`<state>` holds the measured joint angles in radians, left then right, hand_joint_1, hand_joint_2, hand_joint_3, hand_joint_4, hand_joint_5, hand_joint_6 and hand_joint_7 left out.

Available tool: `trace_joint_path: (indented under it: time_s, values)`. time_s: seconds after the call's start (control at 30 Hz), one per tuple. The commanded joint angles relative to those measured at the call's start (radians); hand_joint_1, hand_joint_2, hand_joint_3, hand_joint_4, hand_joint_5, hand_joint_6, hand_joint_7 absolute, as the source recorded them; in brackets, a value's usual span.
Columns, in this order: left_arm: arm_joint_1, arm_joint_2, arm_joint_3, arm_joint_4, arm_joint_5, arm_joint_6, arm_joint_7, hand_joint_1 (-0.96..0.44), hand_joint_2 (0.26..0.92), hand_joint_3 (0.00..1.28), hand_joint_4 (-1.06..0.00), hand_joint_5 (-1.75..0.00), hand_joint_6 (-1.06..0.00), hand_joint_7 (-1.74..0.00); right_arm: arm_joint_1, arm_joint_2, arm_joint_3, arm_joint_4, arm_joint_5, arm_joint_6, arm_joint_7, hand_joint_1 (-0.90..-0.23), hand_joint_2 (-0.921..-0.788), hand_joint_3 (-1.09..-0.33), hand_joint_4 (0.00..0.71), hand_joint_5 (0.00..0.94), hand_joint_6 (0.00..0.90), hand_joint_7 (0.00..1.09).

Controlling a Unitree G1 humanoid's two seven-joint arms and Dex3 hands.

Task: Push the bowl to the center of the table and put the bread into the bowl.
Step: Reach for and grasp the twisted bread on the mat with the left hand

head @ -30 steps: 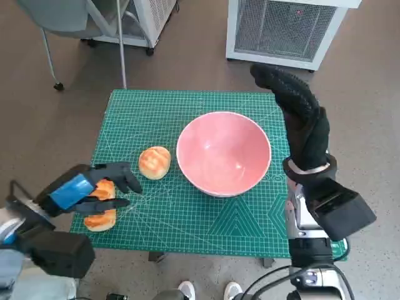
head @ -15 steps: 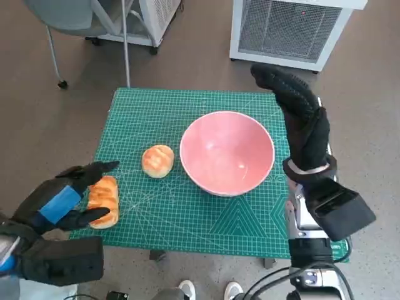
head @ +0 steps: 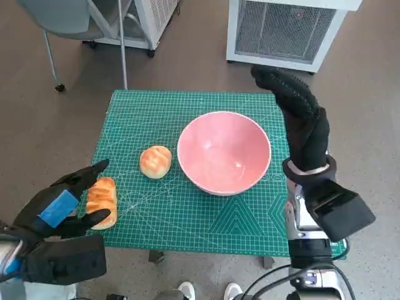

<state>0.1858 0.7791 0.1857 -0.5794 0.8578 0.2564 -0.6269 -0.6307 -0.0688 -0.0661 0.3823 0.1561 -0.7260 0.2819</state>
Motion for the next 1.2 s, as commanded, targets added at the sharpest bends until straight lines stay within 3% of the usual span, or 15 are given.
trace_joint_path:
  time_s: [0.03,0.47,0.93,1.07,1.2]
  values:
    - [0.014,-0.025,-0.008,0.006,0.025,0.013,0.019,-0.91,0.921,0.59,-0.18,-0.05,-0.11,-0.07,0.02,0.005,0.001,-0.003,0.002,0.017,-0.008,-0.67,-0.921,-0.83,0.28,0.004,-0.001,0.67]
    - [0.0,-0.082,-0.058,0.091,0.064,0.05,0.075,-0.9,0.921,0.59,-0.22,-0.07,-0.13,-0.07,0.024,0.001,-0.004,-0.006,0.004,0.02,-0.008,-0.666,-0.921,-0.831,0.281,0.004,-0.001,0.67]
    - [-0.063,-0.201,-0.155,0.196,0.112,0.204,0.087,-0.86,0.921,0.54,-0.33,-0.14,-0.16,-0.06,0.022,-0.002,-0.015,-0.007,0.018,0.026,-0.003,-0.654,-0.921,-0.841,0.277,0.002,-0.001,0.66]
    - [-0.082,-0.237,-0.182,0.213,0.121,0.252,0.089,-0.83,0.921,0.41,-0.36,-0.24,-0.17,-0.06,0.021,0.001,-0.015,-0.006,0.014,0.024,-0.006,-0.653,-0.921,-0.843,0.277,0.002,-0.001,0.66]
    - [-0.117,-0.288,-0.201,0.259,0.109,0.301,0.114,-0.64,0.912,0.13,-0.33,-0.49,-0.22,-0.07,0.019,0.002,-0.015,-0.006,0.018,0.026,-0.004,-0.655,-0.921,-0.843,0.277,0.002,-0.001,0.66]
